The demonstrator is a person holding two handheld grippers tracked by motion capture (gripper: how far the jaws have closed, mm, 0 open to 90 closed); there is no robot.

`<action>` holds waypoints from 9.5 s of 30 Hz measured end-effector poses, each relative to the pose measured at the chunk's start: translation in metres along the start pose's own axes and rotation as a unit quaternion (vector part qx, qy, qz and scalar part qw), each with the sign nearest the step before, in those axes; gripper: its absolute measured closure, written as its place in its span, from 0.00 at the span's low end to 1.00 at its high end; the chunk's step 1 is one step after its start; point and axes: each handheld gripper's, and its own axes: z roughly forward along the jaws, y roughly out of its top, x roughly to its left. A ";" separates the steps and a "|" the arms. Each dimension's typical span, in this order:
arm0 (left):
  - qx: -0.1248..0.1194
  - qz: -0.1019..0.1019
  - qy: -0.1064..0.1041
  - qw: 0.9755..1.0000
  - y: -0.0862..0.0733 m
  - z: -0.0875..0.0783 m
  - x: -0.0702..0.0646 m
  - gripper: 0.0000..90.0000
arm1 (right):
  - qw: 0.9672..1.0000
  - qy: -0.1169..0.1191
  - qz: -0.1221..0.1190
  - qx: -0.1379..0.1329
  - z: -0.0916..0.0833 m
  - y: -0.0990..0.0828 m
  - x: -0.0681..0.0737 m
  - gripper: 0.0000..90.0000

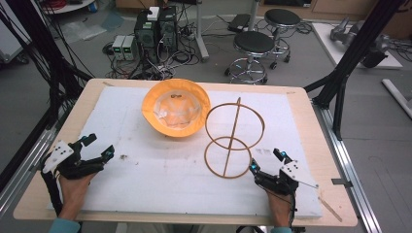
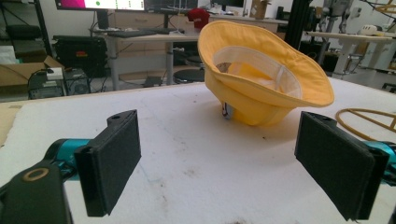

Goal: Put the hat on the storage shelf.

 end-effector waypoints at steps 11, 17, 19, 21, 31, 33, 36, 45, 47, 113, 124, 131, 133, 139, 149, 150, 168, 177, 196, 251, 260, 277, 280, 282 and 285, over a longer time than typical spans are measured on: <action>0.022 -0.017 -0.020 0.999 0.049 0.029 0.007 0.16 | 1.000 0.000 0.000 0.002 0.000 0.000 0.000 0.11; 0.036 -0.018 -0.026 0.999 0.069 0.045 0.011 0.16 | 1.000 0.000 0.001 0.002 0.000 0.000 0.000 0.11; 0.045 -0.021 -0.032 0.998 0.074 0.053 0.014 0.16 | 1.000 0.001 0.000 0.002 0.000 0.000 0.000 0.11; 0.055 -0.022 -0.036 0.998 0.076 0.059 0.016 0.16 | 1.000 0.000 0.000 0.002 0.001 0.000 0.000 0.11; 0.112 -0.020 -0.044 0.993 0.099 0.107 0.024 0.16 | 1.000 0.000 0.001 0.003 0.001 0.000 0.000 0.11; 0.122 -0.017 -0.048 0.991 0.104 0.116 0.026 0.16 | 1.000 -0.001 0.001 0.004 0.001 0.000 0.000 0.11; 0.135 -0.032 -0.058 0.989 0.107 0.130 0.028 0.17 | 1.000 0.000 0.003 0.005 0.001 0.000 -0.001 0.11; 0.182 -0.038 -0.063 0.980 0.102 0.161 0.035 0.17 | 1.000 0.000 0.003 0.011 0.002 0.001 0.000 0.11; 0.189 -0.042 -0.061 0.979 0.102 0.167 0.036 0.17 | 1.000 -0.001 0.002 0.011 0.002 0.001 0.000 0.11; 0.264 -0.032 -0.038 0.963 0.131 0.189 0.045 0.96 | 1.000 0.000 -0.001 0.015 0.003 0.001 0.000 0.11; 0.266 0.006 0.008 0.964 0.144 0.172 0.064 0.96 | 1.000 -0.001 0.001 0.015 0.003 0.001 0.000 0.11; 0.269 0.030 0.015 0.962 0.146 0.168 0.064 0.96 | 1.000 -0.002 0.000 0.015 0.003 0.001 0.000 0.11; 0.273 0.041 0.012 0.961 0.145 0.170 0.059 0.96 | 1.000 -0.002 0.000 0.015 0.003 0.001 0.000 0.11; 0.271 0.049 -0.006 0.961 0.148 0.172 0.045 0.96 | 1.000 -0.002 0.000 0.015 0.003 0.001 0.000 0.11; 0.267 0.031 -0.057 0.962 0.147 0.165 0.018 0.96 | 1.000 -0.004 -0.004 0.015 0.003 0.001 0.001 0.11; 0.264 0.031 -0.062 0.962 0.147 0.165 0.015 0.96 | 1.000 -0.004 -0.006 0.015 0.003 0.001 0.001 0.11; 0.246 0.017 -0.142 0.959 0.134 0.160 -0.036 0.96 | 1.000 -0.003 -0.006 0.014 0.003 0.001 0.002 0.11; 0.249 0.015 -0.170 0.953 0.125 0.156 -0.053 0.94 | 1.000 -0.004 -0.008 0.013 0.003 0.001 0.001 0.11; 0.240 0.006 -0.241 0.940 0.120 0.141 -0.085 0.40 | 1.000 -0.005 -0.009 0.010 0.003 0.001 0.002 0.11; 0.270 0.049 -0.180 0.945 0.038 0.140 -0.083 0.84 | 1.000 -0.005 -0.007 0.011 0.002 0.001 0.002 0.11; 0.272 0.012 -0.172 0.947 0.045 0.138 -0.080 0.90 | 1.000 -0.004 -0.006 0.012 0.002 0.001 0.002 0.11; 0.226 0.007 -0.152 0.962 0.108 0.122 -0.064 0.89 | 1.000 -0.006 -0.005 0.011 0.002 0.001 0.002 0.11; 0.215 0.011 -0.150 0.965 0.126 0.119 -0.062 0.90 | 1.000 -0.006 -0.005 0.011 0.002 0.001 0.002 0.11; 0.210 0.011 -0.148 0.966 0.138 0.117 -0.062 0.90 | 1.000 -0.006 -0.005 0.011 0.002 0.001 0.002 0.11; 0.202 0.020 -0.147 0.968 0.157 0.114 -0.062 0.90 | 1.000 -0.006 -0.004 0.012 0.002 0.001 0.001 0.11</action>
